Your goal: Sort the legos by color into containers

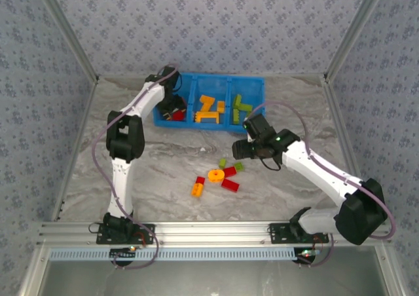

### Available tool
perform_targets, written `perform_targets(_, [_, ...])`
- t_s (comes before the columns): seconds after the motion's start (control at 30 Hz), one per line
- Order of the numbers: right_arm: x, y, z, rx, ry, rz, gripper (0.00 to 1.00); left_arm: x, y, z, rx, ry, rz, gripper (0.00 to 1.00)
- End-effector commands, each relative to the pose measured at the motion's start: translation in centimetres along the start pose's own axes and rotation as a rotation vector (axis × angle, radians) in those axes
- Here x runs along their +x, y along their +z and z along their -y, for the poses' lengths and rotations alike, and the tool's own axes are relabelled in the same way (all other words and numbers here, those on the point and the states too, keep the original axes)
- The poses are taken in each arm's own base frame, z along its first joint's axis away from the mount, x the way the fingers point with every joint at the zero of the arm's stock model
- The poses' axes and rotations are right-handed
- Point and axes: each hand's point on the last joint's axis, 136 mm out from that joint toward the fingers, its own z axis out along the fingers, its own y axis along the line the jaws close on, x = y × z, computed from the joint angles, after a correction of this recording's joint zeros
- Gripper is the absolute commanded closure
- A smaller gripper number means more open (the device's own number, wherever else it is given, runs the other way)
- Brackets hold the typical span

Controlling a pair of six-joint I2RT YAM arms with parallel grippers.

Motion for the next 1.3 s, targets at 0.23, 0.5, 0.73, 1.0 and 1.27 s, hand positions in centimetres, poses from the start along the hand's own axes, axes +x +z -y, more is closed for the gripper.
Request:
perform_targets(0.23, [0.7,3.1,-4.0,0.022,-0.016,-0.088,0.33,-2.5,-10.8,2.2,0.062,0.048,0.191,0.28])
perform_targets(0.5, [-0.1,6.5,-6.4,0.025,0.138,-0.192,0.37,1.2,-17.7,1.7,0.17,0.09,0.269,0.27])
perform_targets(0.73, [1.4,9.0,-6.2,0.091,0.258,-0.316,0.41,10.5,-16.6,-2.1,0.248,0.126,0.162,0.27])
perform_targets(1.0, [2.5,11.2,-6.2,0.109,0.284,-0.374,0.46,17.3,-16.2,-6.2,0.335,0.15,0.036,0.25])
perform_targets(1.27, [2.4,12.4,-6.3,0.117,0.279,-0.381,0.65,19.2,-15.4,-8.1,0.322,0.162,0.001,0.25])
